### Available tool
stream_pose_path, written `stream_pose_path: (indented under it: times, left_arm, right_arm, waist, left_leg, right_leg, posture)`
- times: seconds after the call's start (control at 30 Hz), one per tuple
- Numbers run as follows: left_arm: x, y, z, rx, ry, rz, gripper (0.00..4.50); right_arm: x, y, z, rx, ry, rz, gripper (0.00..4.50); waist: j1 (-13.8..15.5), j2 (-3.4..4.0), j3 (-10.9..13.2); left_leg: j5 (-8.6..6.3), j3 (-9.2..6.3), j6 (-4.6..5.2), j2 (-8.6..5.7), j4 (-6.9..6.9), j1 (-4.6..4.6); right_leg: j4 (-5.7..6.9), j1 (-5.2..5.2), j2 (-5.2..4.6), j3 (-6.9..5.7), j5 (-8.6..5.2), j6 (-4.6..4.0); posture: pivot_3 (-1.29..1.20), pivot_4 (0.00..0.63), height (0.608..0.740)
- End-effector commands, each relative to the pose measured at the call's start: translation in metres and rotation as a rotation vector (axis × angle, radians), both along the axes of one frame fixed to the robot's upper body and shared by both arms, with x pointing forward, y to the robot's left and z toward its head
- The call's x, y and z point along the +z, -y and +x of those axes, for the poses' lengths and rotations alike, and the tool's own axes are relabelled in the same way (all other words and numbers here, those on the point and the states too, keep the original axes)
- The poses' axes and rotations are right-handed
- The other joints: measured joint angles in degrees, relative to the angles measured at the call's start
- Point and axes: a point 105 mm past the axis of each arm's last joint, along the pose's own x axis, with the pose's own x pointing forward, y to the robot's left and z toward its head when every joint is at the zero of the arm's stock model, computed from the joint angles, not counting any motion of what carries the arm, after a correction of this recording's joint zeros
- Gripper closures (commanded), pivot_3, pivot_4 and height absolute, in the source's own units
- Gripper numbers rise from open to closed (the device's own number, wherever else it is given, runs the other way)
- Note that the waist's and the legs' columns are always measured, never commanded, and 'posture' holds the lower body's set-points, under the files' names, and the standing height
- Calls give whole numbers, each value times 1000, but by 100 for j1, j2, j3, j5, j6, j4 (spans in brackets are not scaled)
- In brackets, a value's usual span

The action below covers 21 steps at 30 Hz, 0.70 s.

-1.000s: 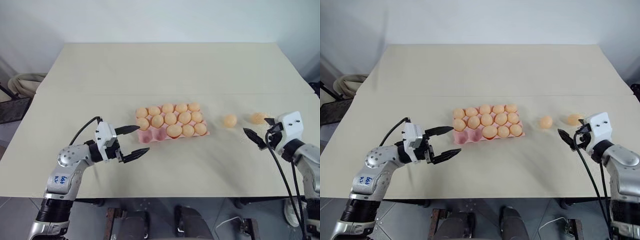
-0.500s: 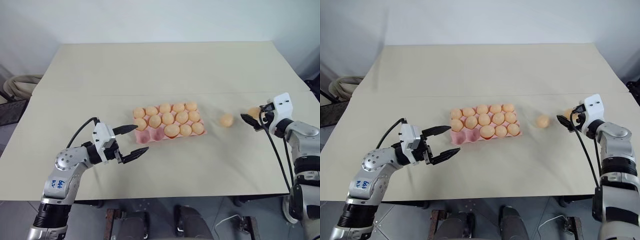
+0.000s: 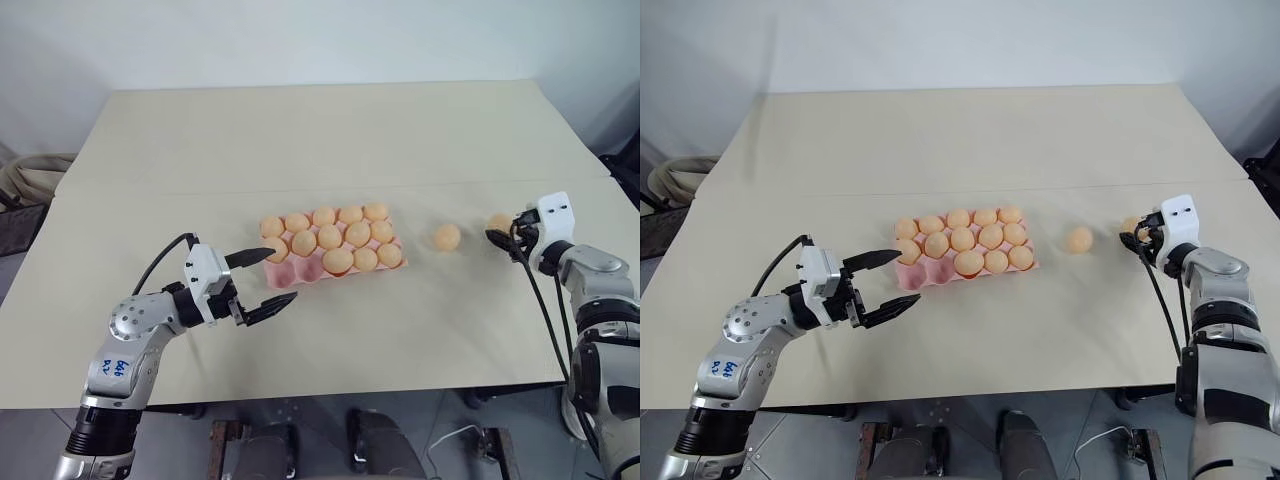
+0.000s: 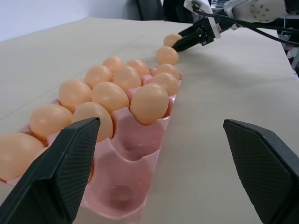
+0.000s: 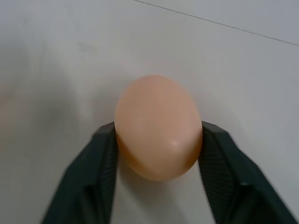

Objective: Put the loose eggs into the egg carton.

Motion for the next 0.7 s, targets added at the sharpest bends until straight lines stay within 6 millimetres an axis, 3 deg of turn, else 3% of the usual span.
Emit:
stream_pose_path:
  times: [0.03,0.17,0.3,0.47,0.53,0.7]
  left_arm:
    - [14,-1,-2,-1,59,-2,0]
    - [13,-5,-4,12,56,0,0]
    - [12,-19,-6,65,46,3,0]
    - [6,-43,-11,153,21,8,0]
    - [4,-51,-14,185,9,8,0]
    - [-1,-62,-18,213,0,25,0]
  right_arm:
    - [11,-1,0,14,68,37,3010]
    - [26,-14,-2,130,151,23,3033]
    - [59,-54,-6,338,259,64,3033]
    - [80,-153,-36,690,254,107,3033]
    - [78,-195,-53,814,210,131,3033]
    - [69,-271,-75,956,107,159,3033]
  waist:
    - [1,0,0]
    - [8,0,0]
    - [-33,4,3]
    - [-26,5,3]
    - [-7,5,3]
    - [26,3,2]
  left_leg:
    - [0,0,0,0,0,0]
    - [0,-1,-1,0,-3,-1]
    - [-2,2,-1,1,-4,-2]
    - [-8,-2,-10,15,-3,6]
    - [-9,-4,-12,18,-4,5]
    - [-9,-8,-10,14,-4,-9]
  right_leg:
    - [0,0,0,0,0,0]
    - [-3,0,0,-1,0,1]
    - [-2,-2,0,0,2,4]
    - [14,-6,4,-8,2,3]
    - [20,-12,4,-10,0,0]
    - [9,-20,-5,-12,-2,-5]
  posture:
    - [0,150,740]
    - [0,150,740]
    - [0,150,740]
    - [0,150,740]
    - [0,150,740]
    - [0,150,740]
